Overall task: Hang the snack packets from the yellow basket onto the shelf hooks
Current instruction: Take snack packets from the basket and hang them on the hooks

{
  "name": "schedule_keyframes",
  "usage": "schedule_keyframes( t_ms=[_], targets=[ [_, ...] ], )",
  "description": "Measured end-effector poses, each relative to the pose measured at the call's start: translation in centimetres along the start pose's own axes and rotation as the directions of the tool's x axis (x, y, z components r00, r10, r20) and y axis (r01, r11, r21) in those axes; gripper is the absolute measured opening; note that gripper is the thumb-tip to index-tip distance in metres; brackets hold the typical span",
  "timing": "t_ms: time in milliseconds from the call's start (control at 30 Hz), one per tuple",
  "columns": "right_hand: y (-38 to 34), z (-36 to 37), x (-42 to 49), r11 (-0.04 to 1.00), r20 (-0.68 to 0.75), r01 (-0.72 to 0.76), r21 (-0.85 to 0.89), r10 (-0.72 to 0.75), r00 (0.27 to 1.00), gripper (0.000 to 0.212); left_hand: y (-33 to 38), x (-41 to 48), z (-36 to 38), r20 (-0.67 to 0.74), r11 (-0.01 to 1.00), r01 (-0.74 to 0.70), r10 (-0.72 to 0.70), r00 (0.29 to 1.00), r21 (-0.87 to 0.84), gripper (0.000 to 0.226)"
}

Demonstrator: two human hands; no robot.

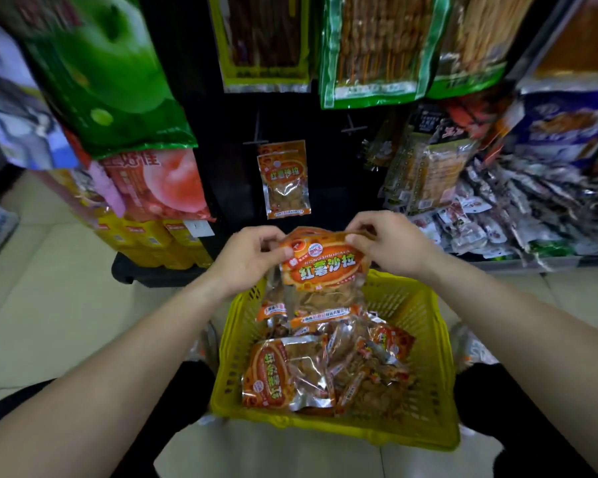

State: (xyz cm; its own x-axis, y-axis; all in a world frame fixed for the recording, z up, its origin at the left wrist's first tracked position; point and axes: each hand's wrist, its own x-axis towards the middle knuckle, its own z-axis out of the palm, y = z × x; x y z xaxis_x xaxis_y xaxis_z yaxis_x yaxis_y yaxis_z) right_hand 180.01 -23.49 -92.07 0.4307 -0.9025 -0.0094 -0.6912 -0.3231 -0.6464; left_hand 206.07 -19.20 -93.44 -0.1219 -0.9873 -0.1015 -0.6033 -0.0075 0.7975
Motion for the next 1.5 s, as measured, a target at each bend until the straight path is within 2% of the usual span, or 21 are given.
schedule_keyframes(
  t_ms=[133,233,333,433,567,633,767,900,1000,1067,1233,1333,1500],
  targets=[
    [0.0,-2.5,-0.7,0.986,-0.145,-0.016,0.164,0.041,0.989,0.008,2.8,-0.3,-1.4,-0.042,0.996,0.001,-0.005,0.999,-0.093,0.02],
    [-0.1,-3.2,-0.9,0.95,-0.198,-0.022,0.313,0.088,0.976,0.014,4.0,-0.1,-1.6,-0.076,0.988,-0.016,0.004,0.997,-0.153,0.022],
    [-0.1,-3.4,-0.8,0.911,-0.188,-0.032,0.41,0.119,0.975,0.02,4.1,0.1,-1.3,-0.118,0.982,-0.051,0.03,0.993,-0.182,0.017],
    [0.1,-3.8,0.0,0.907,-0.157,-0.02,0.421,0.094,0.983,0.025,3.9,0.6,-0.5,-0.15,0.971,-0.057,0.022,0.988,-0.234,0.022],
    [0.4,-4.4,1.2,0.884,-0.115,-0.041,0.465,0.106,0.988,0.013,4.7,2.5,0.3,-0.195,0.978,-0.045,0.004,0.981,-0.204,0.033],
    [0.5,-4.7,1.6,0.907,-0.157,-0.012,0.422,0.086,0.984,0.008,5.0,3.0,0.4,-0.197,0.979,-0.03,-0.011,0.98,-0.203,0.037],
    [1.1,-4.9,2.7,0.96,-0.228,0.034,0.278,0.032,0.973,0.012,4.9,4.2,0.8,-0.176,0.982,0.006,-0.04,0.984,-0.188,0.036],
    [2.0,-4.8,3.4,0.955,-0.223,0.019,0.296,0.05,0.974,0.008,4.5,5.5,1.4,-0.232,0.98,-0.059,0.014,0.973,-0.189,0.011],
    [2.5,-4.4,4.0,0.951,-0.22,0.012,0.31,0.06,0.974,0.006,4.2,6.0,1.5,-0.217,0.975,-0.084,0.038,0.975,-0.205,0.012],
    [2.7,-4.2,4.3,0.953,-0.222,0.006,0.302,0.065,0.973,0.005,4.0,6.1,1.5,-0.209,0.982,-0.078,0.04,0.977,-0.173,0.002],
    [3.0,-4.3,4.8,0.95,-0.193,-0.018,0.313,0.082,0.978,0.01,3.8,6.5,1.2,-0.232,0.989,-0.011,-0.024,0.972,-0.146,0.019],
    [3.3,-4.4,5.0,0.949,-0.179,-0.039,0.313,0.099,0.979,0.018,3.7,6.5,1.0,-0.249,0.992,0.007,-0.038,0.968,-0.124,0.02],
    [3.5,-4.4,5.3,0.948,-0.193,-0.037,0.315,0.102,0.976,0.016,3.7,6.3,0.6,-0.251,0.996,0.032,-0.051,0.967,-0.082,0.019]
  ],
)
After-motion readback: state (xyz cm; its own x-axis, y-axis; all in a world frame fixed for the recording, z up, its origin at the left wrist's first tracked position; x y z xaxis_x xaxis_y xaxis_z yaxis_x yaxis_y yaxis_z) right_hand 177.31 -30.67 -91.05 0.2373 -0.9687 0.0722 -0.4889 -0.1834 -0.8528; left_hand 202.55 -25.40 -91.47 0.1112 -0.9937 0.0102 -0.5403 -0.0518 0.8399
